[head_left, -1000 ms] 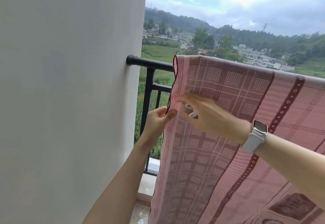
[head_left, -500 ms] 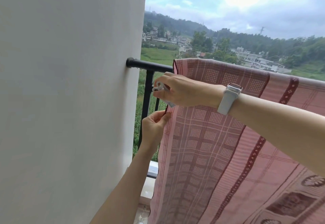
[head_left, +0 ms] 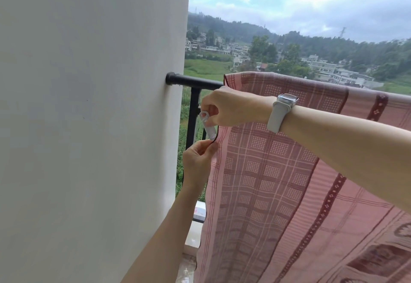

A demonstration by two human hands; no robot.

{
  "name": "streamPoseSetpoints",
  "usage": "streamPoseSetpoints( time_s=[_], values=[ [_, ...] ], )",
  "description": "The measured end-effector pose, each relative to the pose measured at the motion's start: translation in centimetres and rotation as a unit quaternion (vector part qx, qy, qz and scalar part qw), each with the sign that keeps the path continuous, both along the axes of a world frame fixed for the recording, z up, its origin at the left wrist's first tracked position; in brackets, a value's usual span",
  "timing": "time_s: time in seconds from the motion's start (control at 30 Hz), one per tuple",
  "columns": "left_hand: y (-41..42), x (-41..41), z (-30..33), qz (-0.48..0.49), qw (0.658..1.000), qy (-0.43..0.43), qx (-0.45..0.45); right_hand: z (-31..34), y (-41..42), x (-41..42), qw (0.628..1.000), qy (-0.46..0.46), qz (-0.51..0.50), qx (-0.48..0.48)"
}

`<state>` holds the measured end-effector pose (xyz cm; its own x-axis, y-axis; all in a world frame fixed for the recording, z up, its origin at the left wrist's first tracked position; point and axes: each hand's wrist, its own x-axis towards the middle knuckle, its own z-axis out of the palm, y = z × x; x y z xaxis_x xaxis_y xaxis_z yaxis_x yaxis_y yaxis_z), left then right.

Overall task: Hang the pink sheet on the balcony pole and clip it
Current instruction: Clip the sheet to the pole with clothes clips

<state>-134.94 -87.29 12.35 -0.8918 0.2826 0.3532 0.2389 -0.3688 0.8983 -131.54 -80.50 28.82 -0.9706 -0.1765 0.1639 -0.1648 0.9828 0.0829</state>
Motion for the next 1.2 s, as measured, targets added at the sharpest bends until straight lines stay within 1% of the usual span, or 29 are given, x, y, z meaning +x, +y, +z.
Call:
streamPoseSetpoints(
  time_s=[0.13,0.27,0.37,0.47,0.53,0.63,0.67,0.77,0.8,0.87,0.93,1.0,1.07,1.1,1.17,1.2],
  values=[
    [0.0,-0.1,-0.1,0.004,1.000,0.011,-0.015,-0.1,0.0,-0.1,0.999,0.021,0.006,-0.028],
    [-0.1,-0.1,-0.1,0.005,0.999,0.012,-0.032,-0.3,0.0,-0.2,0.995,0.061,0.012,-0.078],
    [-0.1,0.0,0.1,0.005,0.999,0.002,-0.039,-0.3,-0.1,-0.2,0.996,0.048,0.008,-0.076],
    [-0.3,0.4,0.2,0.013,0.999,0.007,-0.044,-0.4,-0.1,0.0,0.999,0.025,-0.002,-0.036],
    [-0.4,0.4,0.2,0.023,0.998,0.012,-0.056,-0.5,-0.3,0.1,1.000,0.011,-0.009,0.008],
    [-0.6,0.5,0.4,0.047,0.996,0.026,-0.076,-0.7,-0.6,0.4,0.994,-0.043,-0.037,0.092],
    [-0.6,0.6,0.4,0.055,0.995,0.027,-0.082,-0.8,-0.6,0.5,0.992,-0.045,-0.035,0.115],
    [-0.8,1.1,0.5,0.077,0.992,0.034,-0.093,-1.5,-0.2,1.5,0.990,-0.016,0.009,0.139],
    [-1.0,1.3,0.6,0.077,0.991,0.038,-0.098,-2.1,0.1,2.1,0.991,-0.001,0.027,0.130],
    [-1.5,1.8,0.5,0.083,0.987,0.051,-0.126,-3.9,0.7,4.0,0.992,0.082,0.072,0.062],
    [-2.2,2.6,0.2,0.137,0.973,0.081,-0.166,-6.3,1.5,6.2,0.977,0.192,0.090,-0.003],
    [-2.7,4.3,-0.1,0.222,0.945,0.142,-0.195,-8.9,2.7,8.4,0.959,0.268,0.072,-0.049],
    [-2.3,6.9,-0.3,0.286,0.904,0.227,-0.225,-11.4,4.2,11.0,0.945,0.314,0.047,-0.074],
    [-1.7,8.5,-0.5,0.301,0.882,0.269,-0.244,-12.6,5.2,12.5,0.940,0.331,0.032,-0.077],
    [-0.3,11.0,-1.3,0.305,0.843,0.337,-0.288,-14.4,7.4,15.7,0.939,0.338,-0.012,-0.067],
    [1.1,12.8,-1.7,0.292,0.830,0.359,-0.310,-15.3,9.1,18.0,0.940,0.333,-0.041,-0.057]
  ],
)
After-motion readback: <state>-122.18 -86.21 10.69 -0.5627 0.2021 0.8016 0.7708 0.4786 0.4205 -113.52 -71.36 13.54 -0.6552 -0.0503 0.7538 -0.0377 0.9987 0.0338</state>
